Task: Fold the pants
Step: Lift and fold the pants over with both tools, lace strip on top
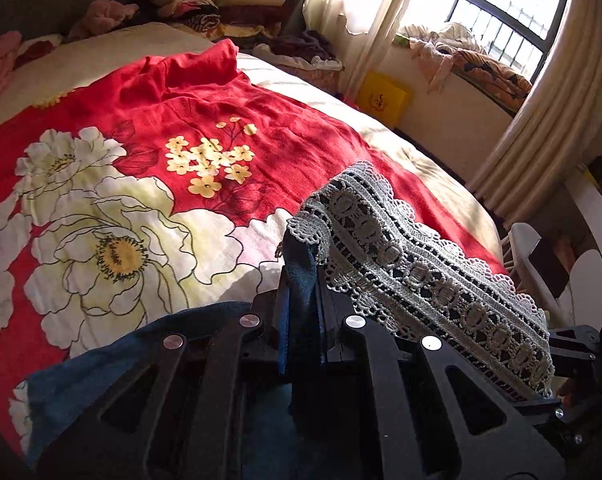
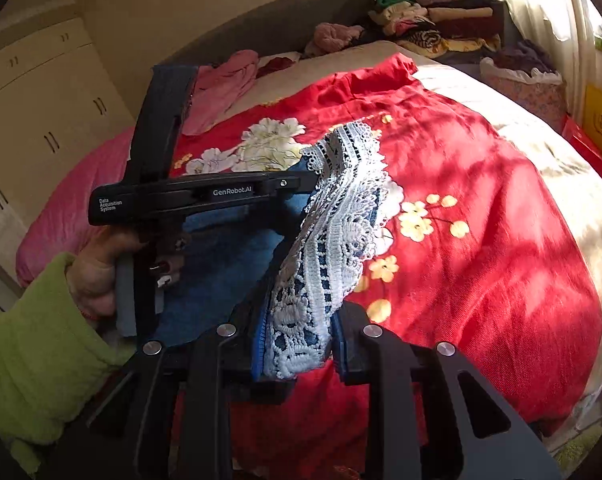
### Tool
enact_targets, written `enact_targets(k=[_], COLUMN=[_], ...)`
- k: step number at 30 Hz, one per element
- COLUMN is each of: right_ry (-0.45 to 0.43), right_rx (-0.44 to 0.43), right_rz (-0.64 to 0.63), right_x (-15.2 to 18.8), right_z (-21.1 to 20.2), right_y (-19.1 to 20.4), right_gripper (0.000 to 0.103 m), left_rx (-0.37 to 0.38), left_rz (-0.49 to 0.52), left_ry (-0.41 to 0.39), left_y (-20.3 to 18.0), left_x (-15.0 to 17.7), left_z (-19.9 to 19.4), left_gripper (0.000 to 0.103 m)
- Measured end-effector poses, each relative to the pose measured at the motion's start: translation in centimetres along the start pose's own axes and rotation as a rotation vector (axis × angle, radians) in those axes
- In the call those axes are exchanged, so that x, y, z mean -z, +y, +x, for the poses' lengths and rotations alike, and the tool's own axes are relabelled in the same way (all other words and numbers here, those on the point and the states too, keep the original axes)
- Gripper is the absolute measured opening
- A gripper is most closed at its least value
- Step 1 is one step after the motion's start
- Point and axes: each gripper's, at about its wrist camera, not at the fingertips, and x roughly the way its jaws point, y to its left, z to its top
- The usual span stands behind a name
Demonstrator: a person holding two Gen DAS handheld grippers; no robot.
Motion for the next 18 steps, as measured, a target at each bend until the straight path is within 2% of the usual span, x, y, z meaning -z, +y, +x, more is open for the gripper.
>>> enact_targets(k=[6,10,14,18], right_ry=[0.032,0.115,0.177,0.228], right_rx=[-0.090,-0.100,-0.116,-0.187], right_rz=[-0.122,-0.214,-0.341,-0.420], right_x=[-1.1,-0.4,1.7,3.9], right_z=[1.8,5.2,7.4,8.4], right_y=[5.5,9.3,13.6,17.1], right_gripper=[0.024,0.024,0.026,0.028], left_rx=[-0.033,-0.117,-0.135,-0.153], left_rz=[-0.134,-0.309,-0.450,-0.535], left_ry=[-0.079,-0.060,-0.119,-0.211], left_y=[4.1,8.2,11.3,13.1], left_x=[2.1,5.1,8.0,10.4], left_z=[-5.3,-6.5,-10.4,-15.5], left_gripper=[0.006,0.010,0.011,0.026])
